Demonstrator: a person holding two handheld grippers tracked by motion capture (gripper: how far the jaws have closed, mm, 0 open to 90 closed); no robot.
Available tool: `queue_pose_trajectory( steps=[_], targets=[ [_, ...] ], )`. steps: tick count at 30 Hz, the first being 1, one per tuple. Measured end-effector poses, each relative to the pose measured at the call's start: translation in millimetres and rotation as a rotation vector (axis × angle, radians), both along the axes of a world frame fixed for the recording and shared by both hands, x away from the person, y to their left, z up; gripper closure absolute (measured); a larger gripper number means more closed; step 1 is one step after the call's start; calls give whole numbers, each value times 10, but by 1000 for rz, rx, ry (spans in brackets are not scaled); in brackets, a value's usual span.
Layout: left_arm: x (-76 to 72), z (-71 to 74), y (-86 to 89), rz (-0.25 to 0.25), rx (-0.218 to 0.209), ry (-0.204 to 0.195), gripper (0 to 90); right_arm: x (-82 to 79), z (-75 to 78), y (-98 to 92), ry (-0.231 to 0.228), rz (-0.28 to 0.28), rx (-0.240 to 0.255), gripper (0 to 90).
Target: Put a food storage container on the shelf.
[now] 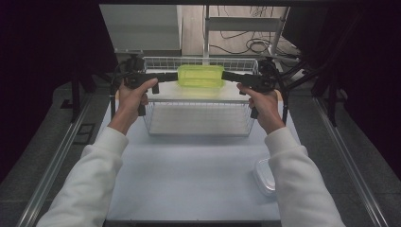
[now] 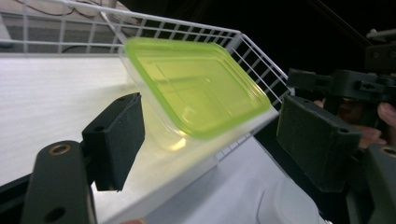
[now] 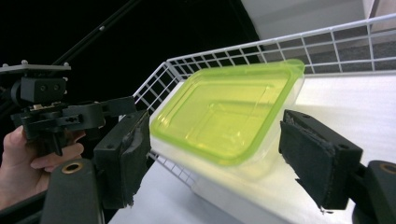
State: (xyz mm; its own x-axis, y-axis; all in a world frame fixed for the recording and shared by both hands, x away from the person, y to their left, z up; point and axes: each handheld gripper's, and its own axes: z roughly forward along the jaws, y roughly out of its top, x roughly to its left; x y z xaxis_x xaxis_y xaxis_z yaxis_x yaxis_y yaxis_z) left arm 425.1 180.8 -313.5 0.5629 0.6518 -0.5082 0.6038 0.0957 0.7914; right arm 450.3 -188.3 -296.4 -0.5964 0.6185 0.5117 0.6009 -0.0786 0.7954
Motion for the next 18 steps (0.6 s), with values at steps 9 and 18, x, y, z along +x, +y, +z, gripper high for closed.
queue_pose_trajectory(
  steps=[9, 18],
  targets=[
    [-353, -135, 33, -28, 29, -24, 229, -307, -128, -206, -43, 27, -113, 260],
    [-692, -382, 108, -26, 72, -22, 235, -615, -331, -379, -49, 46, -183, 260]
  ],
)
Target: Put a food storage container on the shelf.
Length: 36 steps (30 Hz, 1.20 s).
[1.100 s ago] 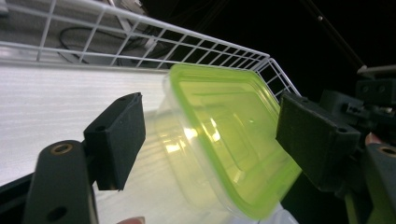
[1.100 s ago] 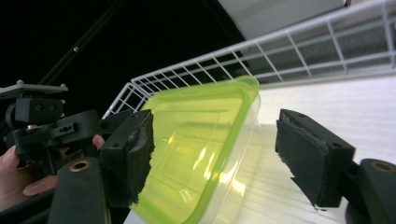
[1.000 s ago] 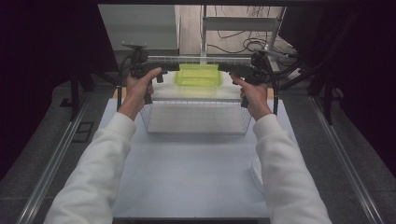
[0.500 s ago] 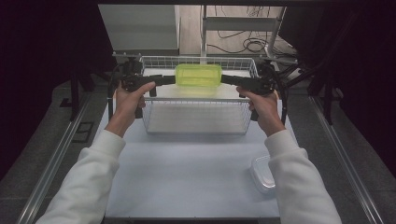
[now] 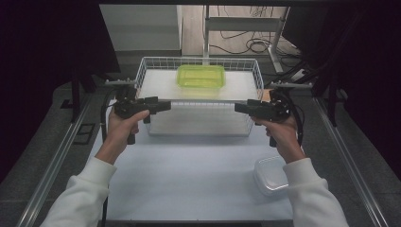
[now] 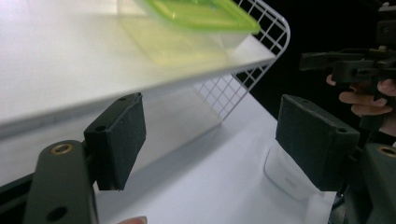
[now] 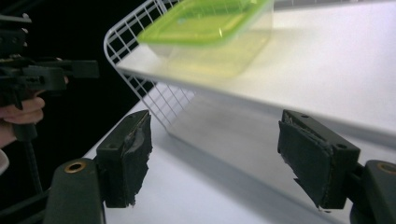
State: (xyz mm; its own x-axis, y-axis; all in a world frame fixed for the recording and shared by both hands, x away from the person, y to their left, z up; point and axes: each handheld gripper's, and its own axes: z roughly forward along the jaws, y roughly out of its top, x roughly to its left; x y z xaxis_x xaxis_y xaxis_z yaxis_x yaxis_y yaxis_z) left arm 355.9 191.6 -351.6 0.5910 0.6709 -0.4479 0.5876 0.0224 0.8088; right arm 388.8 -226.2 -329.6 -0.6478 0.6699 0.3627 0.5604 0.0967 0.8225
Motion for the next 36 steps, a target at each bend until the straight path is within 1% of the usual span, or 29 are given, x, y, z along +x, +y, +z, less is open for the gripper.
queue_pose_trajectory(
  steps=[2, 3, 5, 7, 10, 15, 19, 20, 21, 22, 23, 24, 26, 29, 31, 32, 36],
  targets=[
    [-100, -62, 6, 2, 0, 1, 238, -99, -74, -17, -2, 8, -17, 260],
    [-165, -104, 5, -1, 6, -1, 238, -134, -103, -20, 1, 13, -24, 260],
    [-251, -169, -4, -4, 13, -1, 240, -224, -191, -27, 1, 18, -46, 260],
    [-339, -238, -16, -7, 34, 0, 239, -308, -283, -34, 0, 32, -66, 260],
    [-460, -349, -34, -11, 64, 8, 239, -431, -408, -49, 10, 45, -91, 262],
    [-646, -579, -53, -33, 114, 55, 238, -608, -588, -100, 34, 58, -121, 264],
    [-755, -744, -24, -29, 128, 90, 239, -722, -728, -156, 60, 63, -152, 265],
    [-792, -804, -11, -26, 126, 98, 238, -735, -749, -168, 61, 62, -155, 265],
    [-814, -843, -2, -20, 124, 102, 239, -755, -777, -193, 70, 59, -161, 265],
    [-836, -898, 1, -18, 126, 117, 241, -766, -796, -206, 75, 58, -161, 265],
    [-850, -949, 2, -26, 143, 136, 240, -780, -818, -225, 79, 56, -165, 267],
    [-870, -995, 6, -25, 150, 147, 239, -793, -841, -239, 86, 53, -166, 267],
    [-899, -1074, 9, -32, 144, 178, 241, -814, -888, -258, 98, 52, -175, 268],
    [-918, -1115, 3, -12, 199, 176, 241, -826, -953, -265, 112, 52, -189, 270],
    [-919, -1113, 4, -12, 187, 176, 242, -825, -992, -252, 121, 58, -195, 272],
    [-922, -1110, 1, -10, 189, 173, 242, -824, -1000, -248, 121, 60, -201, 274],
    [-931, -1119, -17, -5, 212, 164, 243, -829, -1016, -221, 121, 70, -216, 279]
  ],
)
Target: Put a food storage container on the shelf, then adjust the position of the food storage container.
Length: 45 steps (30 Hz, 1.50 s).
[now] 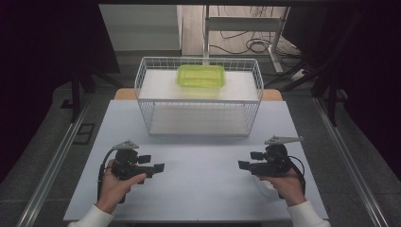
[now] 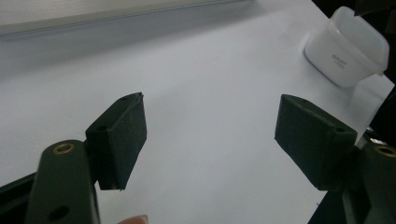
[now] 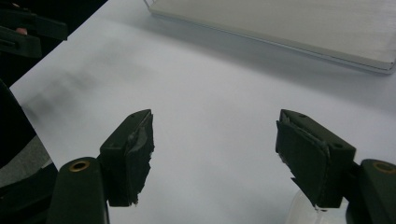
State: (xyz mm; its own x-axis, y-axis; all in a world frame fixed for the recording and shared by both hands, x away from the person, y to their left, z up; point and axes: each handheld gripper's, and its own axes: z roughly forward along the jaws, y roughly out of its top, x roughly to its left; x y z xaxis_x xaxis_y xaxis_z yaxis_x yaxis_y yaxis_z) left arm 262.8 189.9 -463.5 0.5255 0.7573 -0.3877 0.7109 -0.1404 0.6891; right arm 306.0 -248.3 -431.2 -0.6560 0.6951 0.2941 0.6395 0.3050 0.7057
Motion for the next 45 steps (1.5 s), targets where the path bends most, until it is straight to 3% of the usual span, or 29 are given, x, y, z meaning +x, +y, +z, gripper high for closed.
queue_pose_trajectory(
  steps=[9, 19, 29, 45],
  targets=[
    [2, -29, 2, 16, 35, -11, 248, -39, -30, -33, -4, -10, -6, 304],
    [-39, -20, -18, 16, 70, -41, 249, -121, -35, -214, -20, -35, -81, 342],
    [-35, -33, -16, 11, 75, -34, 249, -199, 3, -473, 7, -11, -81, 563],
    [-39, -33, -21, -1, 72, -33, 256, -565, -21, -777, 55, 44, -123, 876]
  ],
)
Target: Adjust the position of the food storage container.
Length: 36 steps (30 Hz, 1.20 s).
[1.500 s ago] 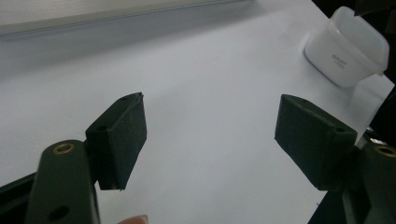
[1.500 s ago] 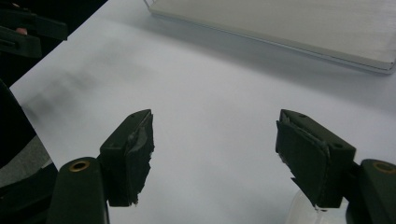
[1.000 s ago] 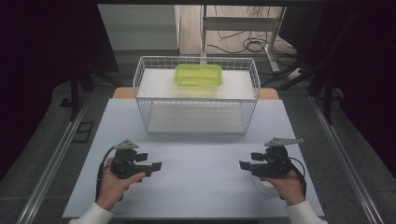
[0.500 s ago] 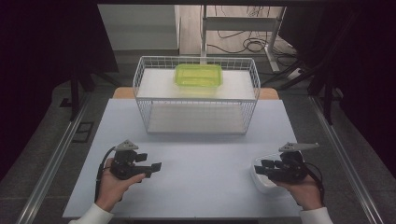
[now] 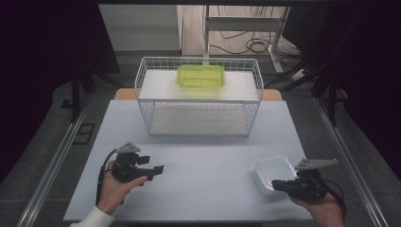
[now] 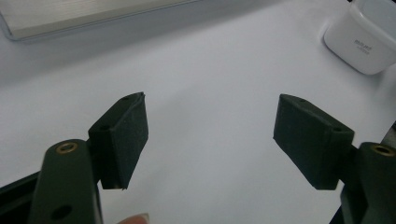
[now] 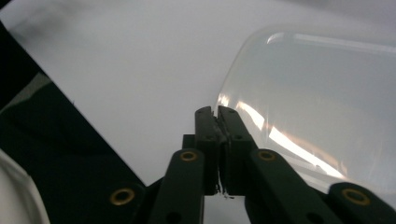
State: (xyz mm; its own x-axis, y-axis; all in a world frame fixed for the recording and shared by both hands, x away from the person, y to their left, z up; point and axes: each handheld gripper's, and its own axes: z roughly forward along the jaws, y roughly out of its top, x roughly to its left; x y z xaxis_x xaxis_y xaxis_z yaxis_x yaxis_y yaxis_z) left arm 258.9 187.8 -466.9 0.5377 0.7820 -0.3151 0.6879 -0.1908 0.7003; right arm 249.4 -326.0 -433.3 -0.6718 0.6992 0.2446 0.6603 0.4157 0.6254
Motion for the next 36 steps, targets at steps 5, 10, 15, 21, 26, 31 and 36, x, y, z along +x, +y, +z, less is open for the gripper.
queue_pose_trajectory(
  steps=[5, 10, 15, 21, 26, 31, 36],
  targets=[
    [3, -10, -8, 0, 4, 4, 256, -110, -94, -33, 37, 44, -35, 890],
    [5, -16, -13, -2, 5, 6, 257, -129, -236, 17, 80, 79, -116, 891],
    [9, -24, -7, -4, 8, 8, 256, -98, -335, -18, 100, 47, -186, 891],
    [12, -34, -13, -5, 8, 11, 256, -66, -362, -101, 97, -10, -213, 891],
    [16, -47, -29, -12, 13, 19, 256, -9, -395, -99, 90, -27, -219, 892],
    [19, -50, -28, -10, 13, 19, 256, 42, -424, -75, 90, -40, -215, 892],
    [27, -57, -23, -9, 13, 20, 256, 110, -444, -39, 77, -78, -214, 892]
  ],
)
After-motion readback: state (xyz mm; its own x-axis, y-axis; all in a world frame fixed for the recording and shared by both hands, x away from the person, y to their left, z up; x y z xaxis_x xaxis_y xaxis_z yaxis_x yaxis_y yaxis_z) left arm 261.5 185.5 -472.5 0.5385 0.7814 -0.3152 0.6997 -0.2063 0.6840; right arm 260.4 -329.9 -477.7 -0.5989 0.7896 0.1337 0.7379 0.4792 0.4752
